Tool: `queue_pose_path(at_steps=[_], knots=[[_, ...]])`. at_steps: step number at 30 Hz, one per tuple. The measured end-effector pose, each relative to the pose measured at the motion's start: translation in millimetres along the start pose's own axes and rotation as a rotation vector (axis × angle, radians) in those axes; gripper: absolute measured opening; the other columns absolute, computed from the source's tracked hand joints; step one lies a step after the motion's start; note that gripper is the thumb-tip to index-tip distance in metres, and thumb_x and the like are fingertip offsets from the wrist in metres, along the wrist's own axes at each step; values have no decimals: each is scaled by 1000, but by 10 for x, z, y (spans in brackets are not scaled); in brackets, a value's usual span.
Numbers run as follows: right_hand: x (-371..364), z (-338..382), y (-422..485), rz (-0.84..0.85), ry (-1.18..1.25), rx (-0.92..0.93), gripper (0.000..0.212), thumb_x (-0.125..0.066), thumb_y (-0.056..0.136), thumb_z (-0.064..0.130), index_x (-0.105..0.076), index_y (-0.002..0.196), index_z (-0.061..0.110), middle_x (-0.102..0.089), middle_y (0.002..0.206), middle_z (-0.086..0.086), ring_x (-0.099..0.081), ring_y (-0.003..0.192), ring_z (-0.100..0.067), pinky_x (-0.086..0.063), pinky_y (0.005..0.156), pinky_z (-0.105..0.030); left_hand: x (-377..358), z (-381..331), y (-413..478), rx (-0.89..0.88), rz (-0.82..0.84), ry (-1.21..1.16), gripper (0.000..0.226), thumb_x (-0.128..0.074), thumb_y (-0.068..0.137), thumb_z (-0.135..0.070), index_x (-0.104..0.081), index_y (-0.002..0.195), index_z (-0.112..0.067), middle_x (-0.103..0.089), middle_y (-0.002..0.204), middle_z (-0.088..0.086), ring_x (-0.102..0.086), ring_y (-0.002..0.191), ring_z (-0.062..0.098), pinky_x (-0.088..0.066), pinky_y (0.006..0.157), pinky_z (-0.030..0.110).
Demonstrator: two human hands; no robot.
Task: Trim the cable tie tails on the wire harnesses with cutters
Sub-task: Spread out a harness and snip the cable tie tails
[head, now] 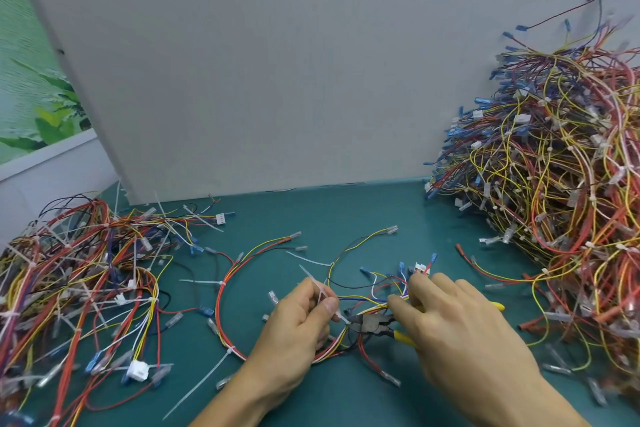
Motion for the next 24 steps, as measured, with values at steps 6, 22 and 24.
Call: queue_pose_path(at_steps=[6,22,24], knots=[[-7,14,-1,2,-8,14,30,-83,42,6,-62,61,15,-50,63,-4,-48,50,-26,-35,44,-31,2,-8,1,-11,1,11,16,-47,97,-4,-52,82,-5,-33,67,12,-24,46,11,-16,52,35],[-61,-57,-13,117,82,-34,43,-84,25,9,-50,50,20,-47,55,5,-48,39,-21,-14,38,-25,7,-35,-11,-39,-25,168,18,-49,97,-6,-55,81,-10,-41,51,-11,-33,47,6,-30,49,15],[-62,-116,-23,138,137,-83,40,-85,33,15,-52,54,22,-48,58,6,-51,42,-23,-18,35,-26,27,-61,-13,-29,-62,126,17,-47,98,-6,-53,82,-9,-37,55,-5,-29,48,10,-22,51,24]])
Point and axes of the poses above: each hand's wrist, its own y-axis towards the middle knuckle, its own x-axis out of the back of the hand, z = x × y, the point moved 7 cm from there along y, towards the middle knuckle
